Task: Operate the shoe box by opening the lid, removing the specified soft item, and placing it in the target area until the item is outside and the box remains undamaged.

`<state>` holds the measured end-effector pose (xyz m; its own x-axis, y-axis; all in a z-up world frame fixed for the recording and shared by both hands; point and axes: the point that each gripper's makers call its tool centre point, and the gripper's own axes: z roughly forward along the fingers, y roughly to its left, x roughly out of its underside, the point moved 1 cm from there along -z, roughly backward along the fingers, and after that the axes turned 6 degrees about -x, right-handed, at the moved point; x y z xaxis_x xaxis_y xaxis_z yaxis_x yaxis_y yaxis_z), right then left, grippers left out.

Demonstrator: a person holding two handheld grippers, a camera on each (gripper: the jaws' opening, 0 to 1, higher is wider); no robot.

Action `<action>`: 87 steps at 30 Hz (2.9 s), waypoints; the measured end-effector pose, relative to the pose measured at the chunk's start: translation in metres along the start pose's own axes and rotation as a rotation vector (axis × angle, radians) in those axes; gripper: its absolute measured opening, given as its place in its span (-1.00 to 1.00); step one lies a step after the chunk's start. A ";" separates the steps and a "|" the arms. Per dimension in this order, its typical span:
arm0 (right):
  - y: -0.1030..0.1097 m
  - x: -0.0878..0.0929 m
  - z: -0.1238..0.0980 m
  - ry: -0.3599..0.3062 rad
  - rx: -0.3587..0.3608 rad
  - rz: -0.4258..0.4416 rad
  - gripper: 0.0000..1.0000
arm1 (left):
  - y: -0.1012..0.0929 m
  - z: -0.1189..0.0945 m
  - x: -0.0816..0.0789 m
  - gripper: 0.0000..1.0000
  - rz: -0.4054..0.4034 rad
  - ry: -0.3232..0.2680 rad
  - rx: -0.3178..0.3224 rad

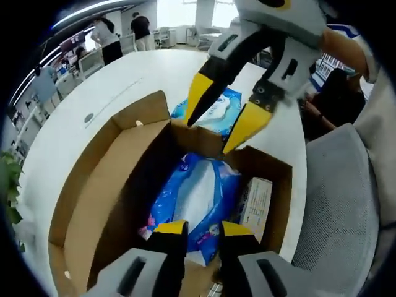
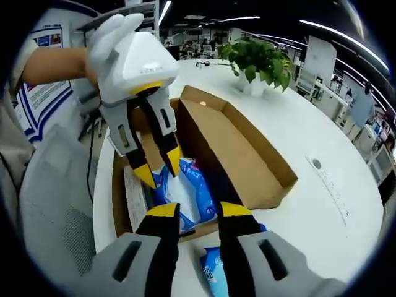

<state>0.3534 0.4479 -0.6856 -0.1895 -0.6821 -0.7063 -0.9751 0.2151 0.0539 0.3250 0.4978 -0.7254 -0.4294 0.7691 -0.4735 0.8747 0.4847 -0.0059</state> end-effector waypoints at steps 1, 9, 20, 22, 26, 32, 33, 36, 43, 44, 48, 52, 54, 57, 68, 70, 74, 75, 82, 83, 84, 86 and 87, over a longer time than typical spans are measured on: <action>0.000 0.000 0.005 0.011 0.000 -0.012 -0.59 | 0.000 0.000 0.001 -0.69 -0.002 0.005 0.003; -0.001 0.010 0.035 0.100 0.005 -0.067 -0.66 | 0.004 -0.001 0.008 -0.97 -0.027 0.017 -0.007; -0.011 0.016 0.049 0.165 0.062 -0.102 -0.94 | 0.004 -0.006 0.012 -1.00 -0.051 0.011 -0.006; -0.011 0.016 0.049 0.164 0.063 -0.082 -0.98 | 0.004 -0.008 0.012 -1.00 -0.055 0.008 -0.008; -0.010 0.016 0.047 0.159 0.066 -0.056 -1.00 | 0.006 -0.013 0.011 -1.00 -0.075 -0.004 -0.016; -0.009 0.007 0.036 0.125 0.078 -0.066 -1.00 | 0.006 -0.022 0.009 -1.00 -0.081 -0.026 -0.034; -0.009 0.005 0.035 0.117 0.081 -0.069 -1.00 | 0.006 -0.024 0.008 -1.00 -0.082 -0.029 -0.036; -0.007 -0.004 0.028 0.091 0.085 -0.077 -1.00 | 0.006 -0.030 0.005 -1.00 -0.084 -0.036 -0.045; -0.004 -0.022 0.014 0.043 0.085 -0.089 -1.00 | 0.005 -0.051 -0.002 -1.00 -0.075 -0.054 -0.077; -0.004 -0.025 0.011 0.033 0.084 -0.086 -1.00 | 0.004 -0.055 -0.004 -1.00 -0.075 -0.062 -0.078; -0.003 -0.037 0.001 0.000 0.088 -0.075 -1.00 | 0.004 -0.067 -0.009 -1.00 -0.070 -0.071 -0.091; -0.002 -0.045 -0.008 -0.015 0.089 -0.083 -1.00 | 0.002 -0.080 -0.017 -1.00 -0.062 -0.086 -0.099; 0.000 -0.047 -0.012 -0.021 0.091 -0.085 -1.00 | 0.001 -0.085 -0.020 -1.00 -0.059 -0.092 -0.099; 0.002 -0.051 -0.023 -0.031 0.090 -0.098 -1.00 | -0.004 -0.093 -0.027 -1.00 -0.059 -0.098 -0.095; 0.006 -0.045 -0.071 -0.051 0.109 -0.115 -1.00 | -0.031 -0.102 -0.071 -1.00 -0.023 -0.138 -0.037; 0.005 -0.043 -0.078 -0.057 0.116 -0.106 -1.00 | -0.037 -0.102 -0.079 -1.00 -0.004 -0.140 -0.025; 0.004 -0.035 -0.096 -0.071 0.116 -0.073 -1.00 | -0.048 -0.101 -0.097 -1.00 0.015 -0.148 -0.002; 0.004 -0.034 -0.100 -0.075 0.117 -0.064 -1.00 | -0.049 -0.101 -0.101 -1.00 0.019 -0.150 0.000; -0.004 -0.013 -0.131 -0.086 0.135 -0.014 -1.00 | -0.061 -0.094 -0.131 -1.00 0.054 -0.174 0.036; -0.006 -0.009 -0.136 -0.086 0.141 -0.006 -1.00 | -0.063 -0.093 -0.136 -1.00 0.061 -0.179 0.043; -0.007 -0.007 -0.139 -0.085 0.144 -0.002 -1.00 | -0.064 -0.092 -0.140 -1.00 0.064 -0.182 0.048; -0.010 0.000 -0.146 -0.087 0.152 0.006 -1.00 | -0.068 -0.088 -0.148 -1.00 0.074 -0.187 0.060; -0.011 0.002 -0.149 -0.087 0.156 0.010 -1.00 | -0.069 -0.086 -0.151 -1.00 0.079 -0.187 0.065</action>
<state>0.3468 0.3397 -0.5824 -0.1814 -0.6176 -0.7653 -0.9424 0.3315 -0.0441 0.3101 0.3841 -0.5775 -0.3147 0.7097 -0.6303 0.9192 0.3936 -0.0158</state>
